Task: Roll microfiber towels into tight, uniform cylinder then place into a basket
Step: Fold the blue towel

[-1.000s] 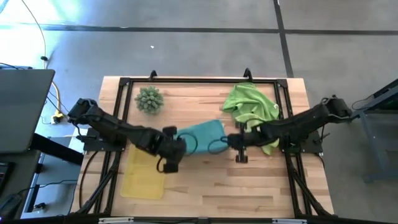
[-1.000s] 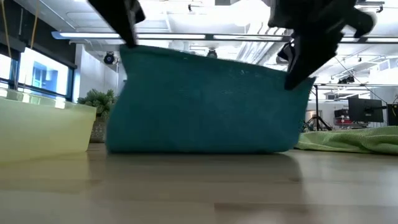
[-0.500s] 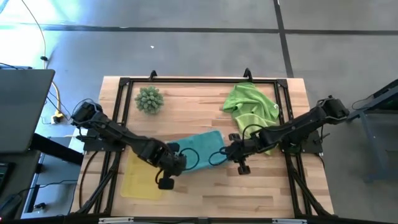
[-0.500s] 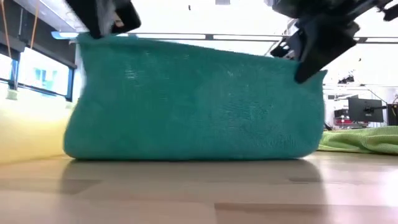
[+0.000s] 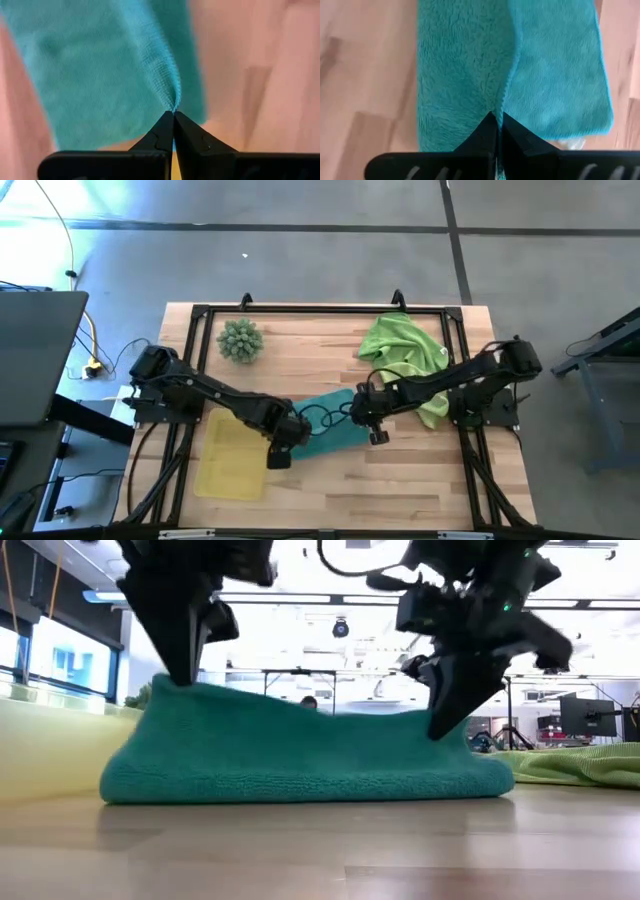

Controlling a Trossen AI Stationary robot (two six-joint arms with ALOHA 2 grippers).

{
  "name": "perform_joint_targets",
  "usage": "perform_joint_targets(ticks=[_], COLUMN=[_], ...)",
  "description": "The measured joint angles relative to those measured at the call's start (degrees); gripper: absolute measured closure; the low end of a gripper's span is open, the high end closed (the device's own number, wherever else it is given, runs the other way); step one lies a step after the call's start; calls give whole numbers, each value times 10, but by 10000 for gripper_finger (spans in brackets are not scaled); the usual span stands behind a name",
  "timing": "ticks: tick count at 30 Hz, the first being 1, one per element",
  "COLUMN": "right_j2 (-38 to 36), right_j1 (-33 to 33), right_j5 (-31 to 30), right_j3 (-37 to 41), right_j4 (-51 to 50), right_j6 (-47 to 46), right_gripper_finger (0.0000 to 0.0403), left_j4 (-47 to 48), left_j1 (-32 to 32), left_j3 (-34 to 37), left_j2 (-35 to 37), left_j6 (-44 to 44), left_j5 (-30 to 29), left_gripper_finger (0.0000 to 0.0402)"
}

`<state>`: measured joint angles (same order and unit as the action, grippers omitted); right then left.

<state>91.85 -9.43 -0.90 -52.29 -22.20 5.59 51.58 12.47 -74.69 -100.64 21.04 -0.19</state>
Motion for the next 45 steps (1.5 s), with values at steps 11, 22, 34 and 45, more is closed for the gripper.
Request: perform_joint_targets(ticks=[11,22,34,45], right_j2=[23,22,22,46], right_j1=[17,42,77,103], right_j5=[-10,-32,-20,-9], right_j3=[0,0,0,0], right_j4=[38,55,75,96], right_j6=[48,100,117,144], right_gripper_finger=[402,402,402,402], left_j4=[19,53,57,56], left_j1=[-43,-47,-46,-46], left_j3=[-1,0,12,35], left_j2=[-30,-43,-42,-42], left_j6=[-1,44,74,103], left_j5=[0,-33,-76,-92], left_gripper_finger=[401,401,401,401])
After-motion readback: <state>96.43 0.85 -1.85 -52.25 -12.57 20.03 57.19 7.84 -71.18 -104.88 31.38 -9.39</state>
